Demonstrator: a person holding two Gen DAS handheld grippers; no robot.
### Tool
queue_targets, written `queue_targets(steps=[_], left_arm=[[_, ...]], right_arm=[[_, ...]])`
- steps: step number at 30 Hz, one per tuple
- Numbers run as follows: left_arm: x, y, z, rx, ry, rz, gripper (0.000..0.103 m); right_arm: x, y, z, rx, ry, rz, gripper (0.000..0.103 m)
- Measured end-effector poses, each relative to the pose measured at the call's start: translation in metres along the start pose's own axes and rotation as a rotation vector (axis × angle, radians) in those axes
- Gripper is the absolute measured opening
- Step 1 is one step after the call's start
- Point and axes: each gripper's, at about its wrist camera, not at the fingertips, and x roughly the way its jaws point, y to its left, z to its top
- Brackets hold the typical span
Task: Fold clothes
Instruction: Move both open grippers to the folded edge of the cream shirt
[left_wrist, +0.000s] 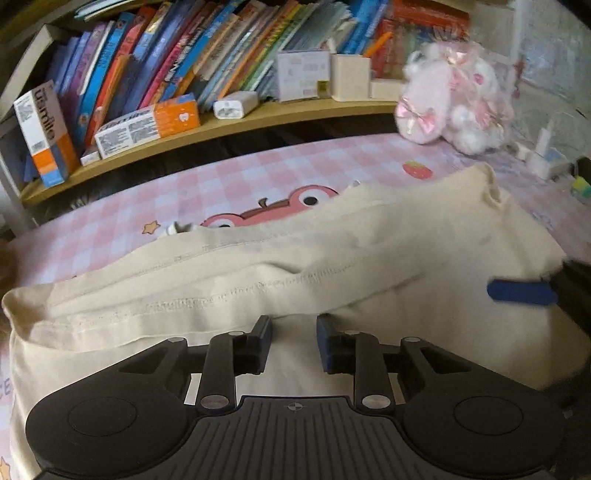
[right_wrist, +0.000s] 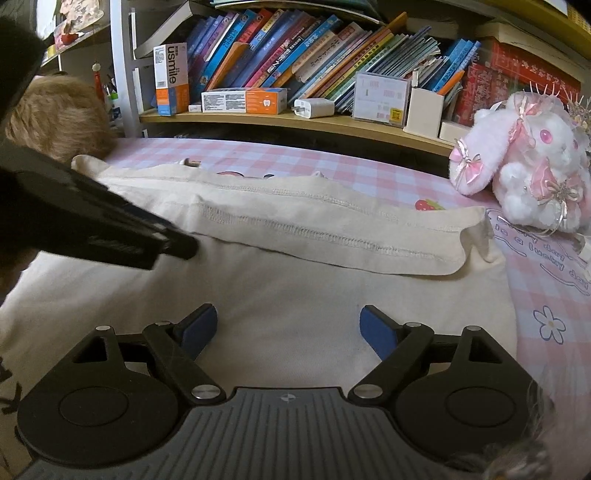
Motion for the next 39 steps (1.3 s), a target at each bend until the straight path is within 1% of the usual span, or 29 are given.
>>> queue_targets(steps=[4, 6, 8, 10, 11, 12, 14, 15, 17, 19, 21, 23, 24, 26, 28, 29, 30, 31, 32, 33, 34, 35, 36, 38, 39], left_arm=[[0.004, 0.006, 0.015, -0.038, -0.033, 0.026, 0.026], [0.012, 0.015, 0.022, -0.033, -0.025, 0.053, 0.027], [0.018, 0.034, 0.026, -0.057, -0.025, 0.049, 0.033], [0.02, 0.054, 0.03, -0.078, -0.035, 0.037, 0.033], [0.016, 0.062, 0.031, -0.079, -0.049, 0.03, 0.033], [0.013, 0.07, 0.033, -0.079, -0.063, 0.024, 0.033], [0.0, 0.084, 0.034, -0.043, -0.084, 0.006, 0.035], [-0.007, 0.089, 0.033, -0.014, -0.1, 0.016, 0.036], [-0.018, 0.101, 0.026, 0.037, -0.119, 0.074, 0.039], [-0.023, 0.117, 0.018, 0.041, -0.099, 0.124, 0.039], [-0.028, 0.129, 0.008, 0.041, -0.079, 0.144, 0.039], [-0.032, 0.136, 0.0, 0.05, -0.064, 0.157, 0.039], [-0.033, 0.138, -0.003, 0.054, -0.056, 0.166, 0.039], [-0.029, 0.142, -0.007, 0.058, -0.036, 0.19, 0.039], [-0.022, 0.147, -0.01, 0.058, -0.009, 0.224, 0.039], [-0.017, 0.151, -0.011, 0.054, 0.003, 0.249, 0.039], [-0.013, 0.155, -0.011, 0.041, 0.011, 0.273, 0.039], [-0.011, 0.162, -0.011, 0.019, 0.01, 0.292, 0.039], [-0.01, 0.169, -0.011, -0.007, 0.007, 0.308, 0.039], [-0.01, 0.176, -0.011, -0.038, -0.003, 0.325, 0.04], [-0.014, 0.184, -0.011, -0.079, -0.02, 0.34, 0.043], [-0.018, 0.192, -0.011, -0.122, -0.04, 0.353, 0.045], [-0.024, 0.198, -0.013, -0.16, -0.066, 0.349, 0.045], [-0.037, 0.206, -0.018, -0.19, -0.103, 0.309, 0.048], [-0.043, 0.21, -0.02, -0.2, -0.12, 0.288, 0.048]], right_arm=[[0.0, 0.0, -0.001, 0.003, -0.003, -0.004, 0.085], [0.0, 0.0, -0.001, 0.003, -0.003, -0.003, 0.085], [0.0, -0.001, 0.0, 0.002, 0.0, 0.004, 0.085], [0.0, -0.004, 0.002, -0.01, 0.009, 0.014, 0.084], [0.0, -0.006, 0.004, -0.021, 0.017, 0.018, 0.082], [0.0, -0.009, 0.006, -0.036, 0.023, 0.015, 0.082], [-0.001, -0.021, 0.01, -0.085, 0.009, -0.022, 0.082], [-0.002, -0.028, 0.012, -0.112, 0.0, -0.044, 0.082], [0.0, -0.041, 0.013, -0.204, -0.003, -0.105, 0.08], [0.006, -0.054, 0.013, -0.305, 0.013, -0.148, 0.076], [0.01, -0.063, 0.015, -0.385, 0.012, -0.139, 0.076], [0.016, -0.063, 0.019, -0.478, 0.006, -0.141, 0.076], [0.02, -0.063, 0.022, -0.51, 0.006, -0.141, 0.076], [0.029, -0.065, 0.031, -0.537, 0.014, -0.131, 0.076], [0.044, -0.071, 0.042, -0.515, 0.04, -0.133, 0.077], [0.052, -0.076, 0.048, -0.491, 0.051, -0.148, 0.075], [0.06, -0.085, 0.055, -0.447, 0.065, -0.193, 0.075], [0.067, -0.097, 0.062, -0.384, 0.08, -0.264, 0.073], [0.075, -0.109, 0.07, -0.321, 0.096, -0.336, 0.057], [0.082, -0.121, 0.077, -0.258, 0.111, -0.406, 0.046], [0.085, -0.133, 0.083, -0.19, 0.122, -0.451, 0.045], [0.082, -0.142, 0.084, -0.136, 0.123, -0.461, 0.045], [0.076, -0.148, 0.084, -0.103, 0.116, -0.453, 0.046], [0.06, -0.151, 0.081, -0.081, 0.089, -0.43, 0.048], [0.05, -0.15, 0.078, -0.073, 0.072, -0.407, 0.052]])
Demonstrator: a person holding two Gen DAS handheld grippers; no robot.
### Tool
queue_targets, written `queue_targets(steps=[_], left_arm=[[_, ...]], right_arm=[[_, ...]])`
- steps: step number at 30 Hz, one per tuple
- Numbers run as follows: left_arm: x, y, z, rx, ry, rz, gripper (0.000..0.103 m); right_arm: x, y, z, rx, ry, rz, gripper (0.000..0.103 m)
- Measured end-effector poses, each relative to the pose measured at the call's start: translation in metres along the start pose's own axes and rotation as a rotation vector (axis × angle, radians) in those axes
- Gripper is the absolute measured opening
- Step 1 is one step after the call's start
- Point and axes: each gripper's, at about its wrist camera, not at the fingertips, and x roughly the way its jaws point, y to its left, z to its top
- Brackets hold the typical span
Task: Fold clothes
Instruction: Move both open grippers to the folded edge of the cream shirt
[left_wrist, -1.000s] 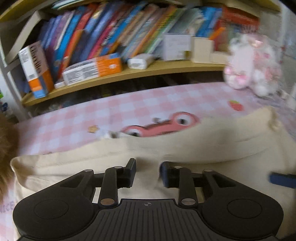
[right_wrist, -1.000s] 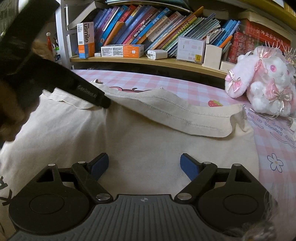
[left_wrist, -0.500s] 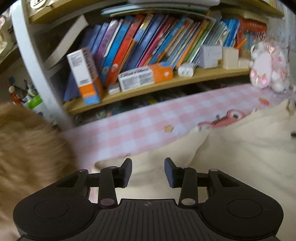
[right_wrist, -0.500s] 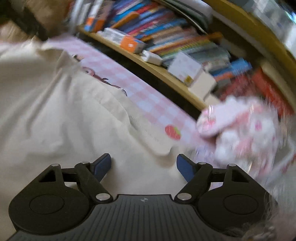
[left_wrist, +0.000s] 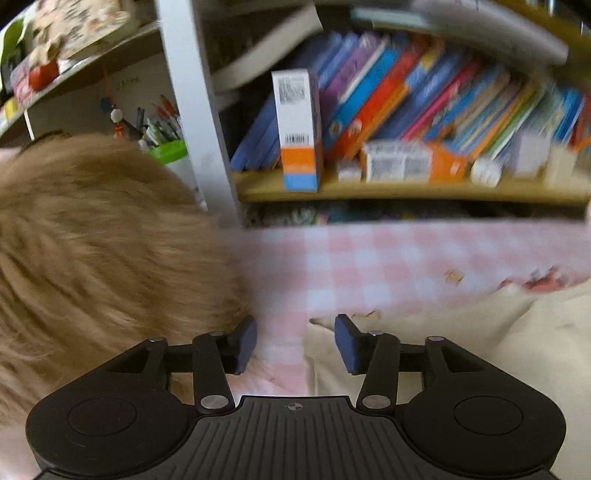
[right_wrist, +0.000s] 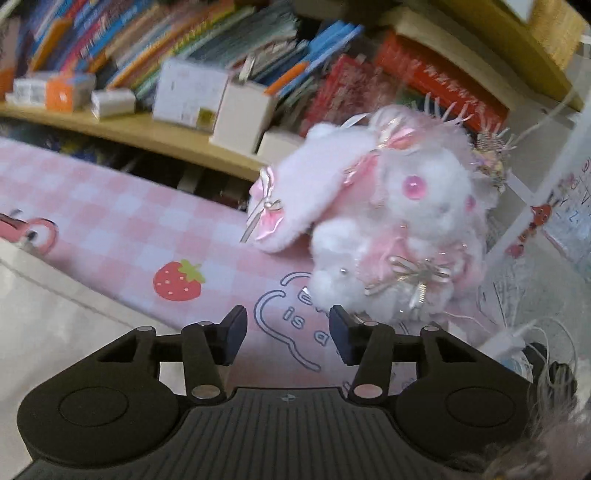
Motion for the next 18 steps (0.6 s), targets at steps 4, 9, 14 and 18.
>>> queue_targets(steps=[4, 9, 14, 18], left_arm=[[-0.008, -0.003, -0.006, 0.041, 0.048, -0.119, 0.047], [0.011, -0.053, -0.003, 0.138, 0.149, -0.334, 0.03], [0.061, -0.048, 0.031, -0.099, 0.139, -0.186, 0.032], [0.058, -0.003, 0.05, -0.309, 0.065, -0.087, 0.032]], right_arm=[[-0.026, -0.005, -0.015, 0.046, -0.016, 0.082, 0.053], [-0.039, 0.021, -0.02, 0.028, -0.013, 0.13, 0.057], [-0.023, 0.05, -0.017, -0.009, 0.041, 0.121, 0.057], [-0.008, 0.039, -0.014, 0.039, 0.083, 0.032, 0.056]])
